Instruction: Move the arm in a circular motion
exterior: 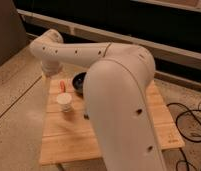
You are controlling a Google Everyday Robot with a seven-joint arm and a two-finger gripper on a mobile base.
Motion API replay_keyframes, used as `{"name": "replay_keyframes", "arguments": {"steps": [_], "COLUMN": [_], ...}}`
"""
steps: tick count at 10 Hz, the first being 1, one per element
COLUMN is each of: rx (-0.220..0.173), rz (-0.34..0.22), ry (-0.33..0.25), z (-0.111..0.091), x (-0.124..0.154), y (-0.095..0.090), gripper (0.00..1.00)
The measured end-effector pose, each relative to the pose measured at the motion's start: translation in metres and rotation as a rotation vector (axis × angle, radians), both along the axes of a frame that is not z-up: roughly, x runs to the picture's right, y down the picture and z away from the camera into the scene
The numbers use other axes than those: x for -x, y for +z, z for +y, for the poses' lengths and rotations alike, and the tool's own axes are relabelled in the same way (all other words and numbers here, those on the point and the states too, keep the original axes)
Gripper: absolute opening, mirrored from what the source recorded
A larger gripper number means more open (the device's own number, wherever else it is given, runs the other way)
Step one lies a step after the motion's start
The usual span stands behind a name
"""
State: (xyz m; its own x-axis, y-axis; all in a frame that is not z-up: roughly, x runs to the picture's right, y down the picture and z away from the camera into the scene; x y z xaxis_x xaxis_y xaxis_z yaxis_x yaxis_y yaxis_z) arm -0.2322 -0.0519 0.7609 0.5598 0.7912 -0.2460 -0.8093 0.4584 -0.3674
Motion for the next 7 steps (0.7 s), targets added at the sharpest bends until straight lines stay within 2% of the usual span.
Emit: {"name": "replay_keyframes", "arguments": {"steps": [1, 3, 4, 7], "rx": [-0.052, -0.131, -0.177, -0.246], "rz": [0.026, 0.096, 0.157, 0.307], "ry": [-0.018, -0.011, 0.029, 0.177], "z": [-0.004, -0.022, -0.042, -0.092], "x": [-0.024, -0.067, -0.1, -0.173], "y": [-0.007, -0.011, -0.011, -0.003], "gripper": [0.65, 0.65, 0.65, 0.65]}}
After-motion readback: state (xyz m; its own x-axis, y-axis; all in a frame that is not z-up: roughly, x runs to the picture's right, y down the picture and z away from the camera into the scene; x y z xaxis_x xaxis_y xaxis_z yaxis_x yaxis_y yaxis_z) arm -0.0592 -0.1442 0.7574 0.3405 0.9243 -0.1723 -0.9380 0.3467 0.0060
